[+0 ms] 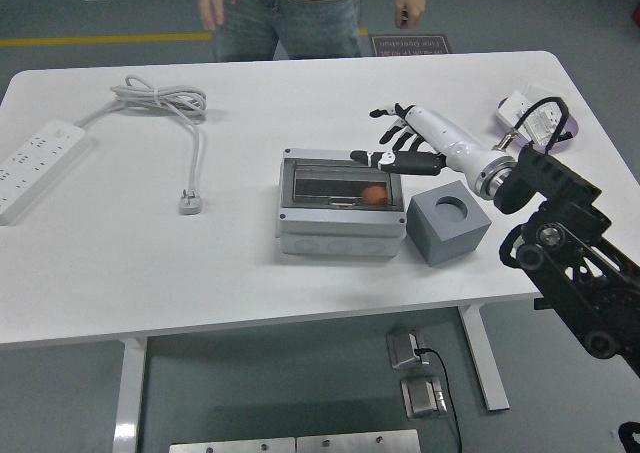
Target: Fetch the battery,place it into the box,close the lid of the box
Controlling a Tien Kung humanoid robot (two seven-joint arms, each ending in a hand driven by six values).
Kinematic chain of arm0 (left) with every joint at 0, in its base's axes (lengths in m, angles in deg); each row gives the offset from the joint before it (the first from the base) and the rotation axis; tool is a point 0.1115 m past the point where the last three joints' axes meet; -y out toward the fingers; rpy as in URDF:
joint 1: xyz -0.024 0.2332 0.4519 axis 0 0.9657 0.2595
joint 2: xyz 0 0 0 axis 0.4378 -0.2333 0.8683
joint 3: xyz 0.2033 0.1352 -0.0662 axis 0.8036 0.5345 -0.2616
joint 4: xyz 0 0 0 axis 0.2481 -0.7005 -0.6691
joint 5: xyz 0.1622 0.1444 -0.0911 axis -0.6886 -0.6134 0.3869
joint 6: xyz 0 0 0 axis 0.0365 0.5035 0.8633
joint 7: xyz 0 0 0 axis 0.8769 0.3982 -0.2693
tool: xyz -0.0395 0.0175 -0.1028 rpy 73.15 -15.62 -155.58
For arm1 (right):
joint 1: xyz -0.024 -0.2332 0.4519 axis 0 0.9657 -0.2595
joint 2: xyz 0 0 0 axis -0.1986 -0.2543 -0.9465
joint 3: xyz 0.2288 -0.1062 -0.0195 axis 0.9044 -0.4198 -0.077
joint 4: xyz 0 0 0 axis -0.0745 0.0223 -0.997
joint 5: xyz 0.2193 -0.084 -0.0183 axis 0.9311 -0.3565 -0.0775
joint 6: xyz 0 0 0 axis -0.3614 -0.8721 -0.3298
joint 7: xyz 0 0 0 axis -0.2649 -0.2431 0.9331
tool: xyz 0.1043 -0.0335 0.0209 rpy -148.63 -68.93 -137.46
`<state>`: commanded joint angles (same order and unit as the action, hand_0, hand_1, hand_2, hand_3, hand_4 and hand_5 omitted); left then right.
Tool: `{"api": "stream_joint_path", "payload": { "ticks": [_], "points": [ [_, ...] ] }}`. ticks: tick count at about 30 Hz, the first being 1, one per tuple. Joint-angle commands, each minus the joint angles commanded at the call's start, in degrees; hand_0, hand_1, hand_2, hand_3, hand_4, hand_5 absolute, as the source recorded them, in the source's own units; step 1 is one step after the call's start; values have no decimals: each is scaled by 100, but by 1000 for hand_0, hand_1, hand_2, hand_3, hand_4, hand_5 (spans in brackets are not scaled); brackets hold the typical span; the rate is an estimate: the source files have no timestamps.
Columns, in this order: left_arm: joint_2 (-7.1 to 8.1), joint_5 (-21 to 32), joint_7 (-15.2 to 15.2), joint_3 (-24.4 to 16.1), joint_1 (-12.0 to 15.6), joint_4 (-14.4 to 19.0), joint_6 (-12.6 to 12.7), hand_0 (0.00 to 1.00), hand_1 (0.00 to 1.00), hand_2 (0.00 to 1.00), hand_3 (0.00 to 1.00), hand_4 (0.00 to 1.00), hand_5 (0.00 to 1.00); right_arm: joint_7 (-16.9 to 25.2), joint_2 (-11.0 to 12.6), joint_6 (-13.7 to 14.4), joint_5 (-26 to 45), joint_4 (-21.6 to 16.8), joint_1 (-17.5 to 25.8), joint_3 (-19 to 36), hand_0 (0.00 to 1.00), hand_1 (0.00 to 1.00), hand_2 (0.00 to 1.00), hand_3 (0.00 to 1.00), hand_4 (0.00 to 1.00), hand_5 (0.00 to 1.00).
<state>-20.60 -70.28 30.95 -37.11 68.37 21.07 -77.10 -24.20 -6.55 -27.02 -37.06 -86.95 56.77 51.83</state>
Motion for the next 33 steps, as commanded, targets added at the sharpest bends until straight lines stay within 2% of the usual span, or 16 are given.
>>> {"api": "stream_joint_path", "payload": {
  "ticks": [4,5,10,12,16,17,19,20,22,23,28,29,33],
  "points": [
    [-13,14,1,3,18,0,0,654,711,666,663,739,238,163,-143,121,27,-271,318,685,477,569,620,875,998,796],
    [-16,17,6,4,21,0,-2,655,712,666,662,739,239,243,-177,197,50,-293,373,830,458,568,629,824,998,802],
    [-43,43,23,21,43,0,-5,655,712,666,662,739,239,816,-271,805,175,-271,693,1572,458,568,629,824,998,802],
    [-51,66,21,39,57,0,4,656,712,666,662,738,239,1056,-258,1077,378,-205,831,1776,419,554,629,808,998,802],
    [-56,102,12,69,78,0,16,656,712,666,662,738,239,1682,-257,1632,1109,24,1143,1803,419,554,629,808,998,802],
    [-56,106,11,72,80,0,16,659,712,666,663,739,238,1844,-275,1742,1315,80,1208,1766,494,570,609,742,998,790],
    [-58,115,13,79,82,0,15,659,712,666,663,739,238,2196,-335,1867,1762,207,1333,1631,494,570,609,742,998,790],
    [-61,122,14,85,81,0,14,659,712,666,663,739,238,2392,-375,1826,2003,283,1392,1511,494,570,609,742,998,790],
    [-69,134,16,92,74,0,18,659,712,666,663,739,238,2743,-453,1555,2470,412,1455,1261,494,570,609,742,998,790],
    [-72,135,16,90,69,0,20,661,712,666,664,739,239,2858,-478,1432,2650,447,1464,1167,617,709,707,680,899,668],
    [-79,122,35,76,27,0,30,661,712,666,664,739,239,3439,-538,649,3739,552,1438,651,617,709,707,680,899,668],
    [-78,120,38,74,22,0,32,659,707,664,667,739,241,3493,-536,521,3934,555,1432,601,737,766,810,862,906,712],
    [-72,118,35,69,15,0,36,659,707,664,667,739,241,3608,-508,-3,4862,551,1438,489,737,766,810,862,906,712]
  ]
}}
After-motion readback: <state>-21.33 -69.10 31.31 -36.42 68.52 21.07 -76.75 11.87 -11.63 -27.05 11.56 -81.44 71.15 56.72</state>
